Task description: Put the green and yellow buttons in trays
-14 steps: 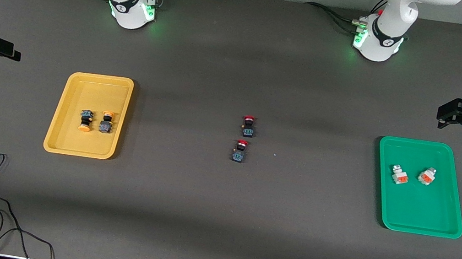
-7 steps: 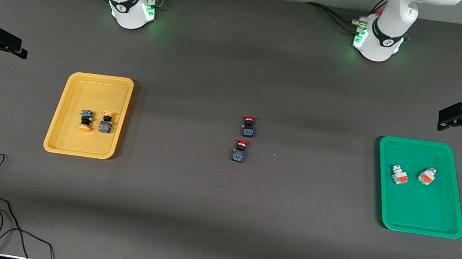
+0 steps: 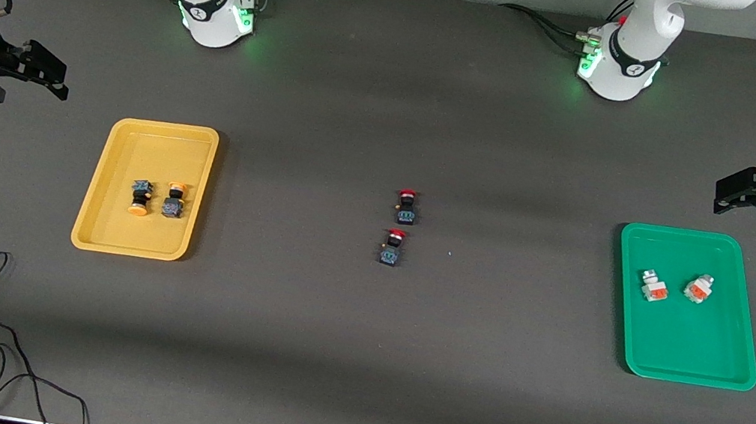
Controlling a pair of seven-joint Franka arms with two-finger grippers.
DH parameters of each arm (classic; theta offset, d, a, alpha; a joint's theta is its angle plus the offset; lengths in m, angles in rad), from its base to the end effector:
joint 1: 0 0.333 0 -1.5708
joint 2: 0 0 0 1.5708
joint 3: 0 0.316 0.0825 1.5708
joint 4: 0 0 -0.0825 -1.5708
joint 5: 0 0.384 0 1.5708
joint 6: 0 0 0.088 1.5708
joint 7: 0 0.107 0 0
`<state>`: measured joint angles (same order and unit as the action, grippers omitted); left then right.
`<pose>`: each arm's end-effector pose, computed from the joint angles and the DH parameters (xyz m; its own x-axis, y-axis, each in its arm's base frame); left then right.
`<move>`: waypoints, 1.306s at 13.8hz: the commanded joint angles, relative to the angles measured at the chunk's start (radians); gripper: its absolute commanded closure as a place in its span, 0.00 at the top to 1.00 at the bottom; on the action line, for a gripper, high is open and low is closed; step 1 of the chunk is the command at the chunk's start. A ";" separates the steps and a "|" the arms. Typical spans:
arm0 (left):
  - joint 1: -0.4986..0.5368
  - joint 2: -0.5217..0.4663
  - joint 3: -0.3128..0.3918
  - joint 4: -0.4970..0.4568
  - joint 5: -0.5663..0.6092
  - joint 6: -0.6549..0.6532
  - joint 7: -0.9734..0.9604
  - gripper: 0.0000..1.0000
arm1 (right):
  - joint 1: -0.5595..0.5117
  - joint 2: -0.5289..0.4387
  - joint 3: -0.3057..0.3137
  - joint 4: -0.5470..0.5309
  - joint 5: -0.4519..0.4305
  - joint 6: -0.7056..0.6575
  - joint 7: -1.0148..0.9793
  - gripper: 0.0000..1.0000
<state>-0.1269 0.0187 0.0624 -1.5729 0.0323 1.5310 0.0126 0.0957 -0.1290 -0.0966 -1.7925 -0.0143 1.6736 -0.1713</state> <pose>0.5544 -0.0326 0.6098 0.9953 -0.0756 -0.0609 -0.0776 -0.9964 -0.0327 0.5204 -0.0047 0.5971 0.9851 0.1717 0.0091 0.1717 -0.9851 0.0034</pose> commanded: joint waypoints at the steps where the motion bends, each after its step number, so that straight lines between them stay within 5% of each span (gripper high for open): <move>1: -0.023 -0.031 0.008 0.001 -0.009 -0.009 -0.028 0.99 | 0.016 0.048 0.015 0.064 -0.024 0.009 0.015 1.00; 9: -0.022 -0.042 0.008 0.001 -0.009 -0.008 -0.028 0.99 | 0.016 0.187 0.017 0.327 -0.036 -0.143 0.019 1.00; 14: -0.020 -0.042 0.010 0.001 -0.009 -0.011 -0.029 0.99 | 0.052 0.195 0.006 0.311 -0.039 -0.146 0.015 1.00; 18: -0.019 -0.049 0.011 -0.001 -0.008 -0.015 -0.036 0.99 | 0.052 0.129 0.006 0.199 -0.070 -0.121 0.007 1.00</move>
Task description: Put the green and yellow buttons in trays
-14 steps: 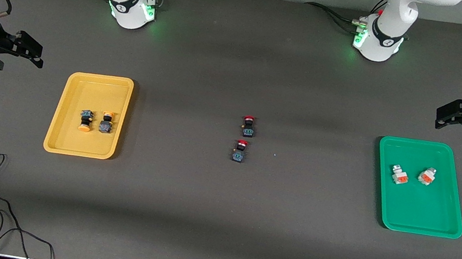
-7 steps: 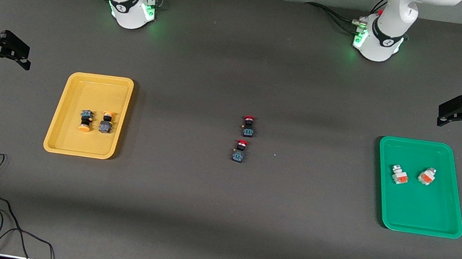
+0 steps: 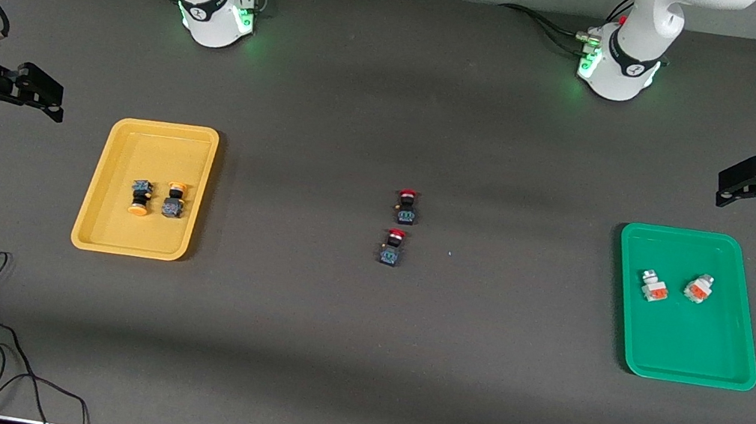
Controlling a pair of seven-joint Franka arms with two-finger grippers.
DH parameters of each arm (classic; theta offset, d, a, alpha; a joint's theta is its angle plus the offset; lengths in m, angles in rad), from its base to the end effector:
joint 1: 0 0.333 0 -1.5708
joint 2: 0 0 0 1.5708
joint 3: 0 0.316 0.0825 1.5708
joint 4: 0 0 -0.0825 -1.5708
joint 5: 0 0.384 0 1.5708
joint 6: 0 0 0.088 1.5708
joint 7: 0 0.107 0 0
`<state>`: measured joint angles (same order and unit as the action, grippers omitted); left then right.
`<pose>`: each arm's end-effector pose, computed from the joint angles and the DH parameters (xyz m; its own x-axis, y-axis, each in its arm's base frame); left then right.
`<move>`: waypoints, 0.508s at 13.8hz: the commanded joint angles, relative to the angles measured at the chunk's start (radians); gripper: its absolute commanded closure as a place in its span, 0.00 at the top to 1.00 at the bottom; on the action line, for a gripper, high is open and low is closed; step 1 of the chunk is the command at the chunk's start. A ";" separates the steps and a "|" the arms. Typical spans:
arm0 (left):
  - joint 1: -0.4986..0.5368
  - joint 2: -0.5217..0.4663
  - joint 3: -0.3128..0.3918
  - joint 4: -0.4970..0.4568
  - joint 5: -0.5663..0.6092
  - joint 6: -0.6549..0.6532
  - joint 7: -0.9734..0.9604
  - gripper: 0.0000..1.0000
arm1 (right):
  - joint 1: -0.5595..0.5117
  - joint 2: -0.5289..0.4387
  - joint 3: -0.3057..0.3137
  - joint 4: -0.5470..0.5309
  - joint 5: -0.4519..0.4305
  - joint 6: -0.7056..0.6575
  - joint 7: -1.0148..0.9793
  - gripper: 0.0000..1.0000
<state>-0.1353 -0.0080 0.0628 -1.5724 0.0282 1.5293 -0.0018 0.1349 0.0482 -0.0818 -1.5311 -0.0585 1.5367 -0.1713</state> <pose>0.5464 -0.0364 0.6246 0.9970 -0.0694 -0.0350 -0.0704 -0.9971 -0.0278 0.5651 0.0248 0.6135 0.9741 0.2201 -0.0524 0.2229 -0.9733 0.0543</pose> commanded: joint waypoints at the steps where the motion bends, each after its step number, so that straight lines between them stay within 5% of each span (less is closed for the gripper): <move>1: -0.010 -0.023 0.011 -0.002 -0.004 -0.014 -0.023 0.99 | 0.014 -0.047 -0.009 -0.063 -0.027 0.016 0.009 1.00; 7: -0.012 -0.024 0.009 -0.002 -0.004 -0.023 -0.024 0.99 | 0.018 -0.037 -0.004 -0.058 -0.026 0.017 0.016 1.00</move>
